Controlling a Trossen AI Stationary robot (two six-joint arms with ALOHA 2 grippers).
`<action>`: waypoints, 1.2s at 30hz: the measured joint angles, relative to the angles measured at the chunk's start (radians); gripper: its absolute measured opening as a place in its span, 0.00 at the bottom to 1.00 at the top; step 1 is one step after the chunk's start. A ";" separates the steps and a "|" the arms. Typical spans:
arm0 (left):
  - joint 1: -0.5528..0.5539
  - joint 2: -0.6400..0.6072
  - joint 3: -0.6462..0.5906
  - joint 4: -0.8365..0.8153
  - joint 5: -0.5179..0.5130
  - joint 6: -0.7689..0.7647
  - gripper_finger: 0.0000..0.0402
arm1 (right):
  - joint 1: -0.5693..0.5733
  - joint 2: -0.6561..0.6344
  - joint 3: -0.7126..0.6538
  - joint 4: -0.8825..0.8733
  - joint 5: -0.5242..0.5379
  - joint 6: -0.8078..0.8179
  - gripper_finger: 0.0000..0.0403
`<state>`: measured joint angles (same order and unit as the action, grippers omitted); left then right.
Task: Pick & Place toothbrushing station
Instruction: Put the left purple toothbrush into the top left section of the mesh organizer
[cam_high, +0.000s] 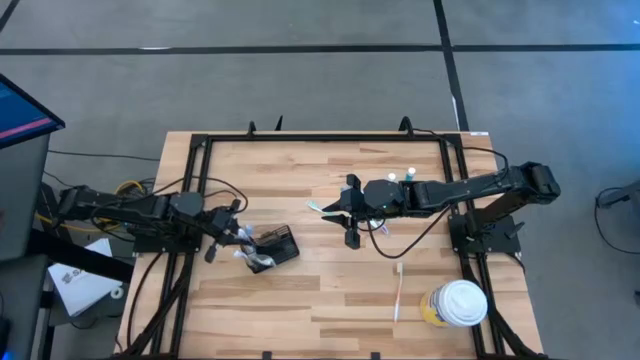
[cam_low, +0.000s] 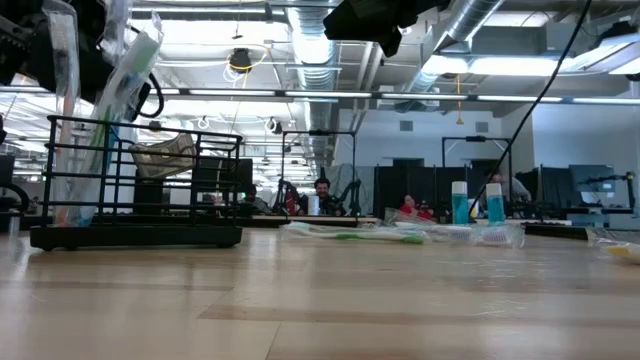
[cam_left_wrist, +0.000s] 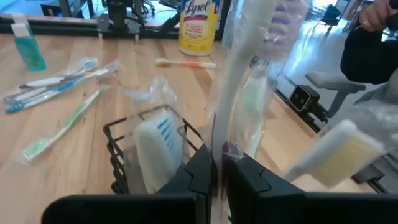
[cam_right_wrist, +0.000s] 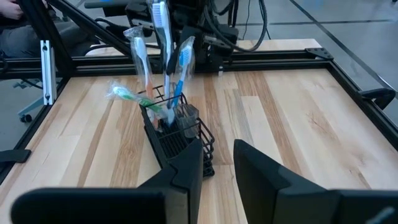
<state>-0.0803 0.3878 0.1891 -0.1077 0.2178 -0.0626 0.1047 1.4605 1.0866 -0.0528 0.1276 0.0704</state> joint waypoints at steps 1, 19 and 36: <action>0.000 0.000 -0.008 0.010 0.000 -0.001 0.04 | 0.000 0.000 0.000 0.000 0.000 0.000 0.20; -0.001 0.000 -0.087 0.074 0.038 -0.025 0.05 | 0.000 0.000 0.000 0.000 0.000 0.000 0.20; -0.001 0.040 -0.119 0.090 0.021 -0.025 0.05 | 0.000 0.000 0.000 0.000 0.000 0.000 0.20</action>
<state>-0.0816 0.4282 0.0704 -0.0181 0.2388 -0.0872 0.1047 1.4605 1.0870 -0.0528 0.1276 0.0704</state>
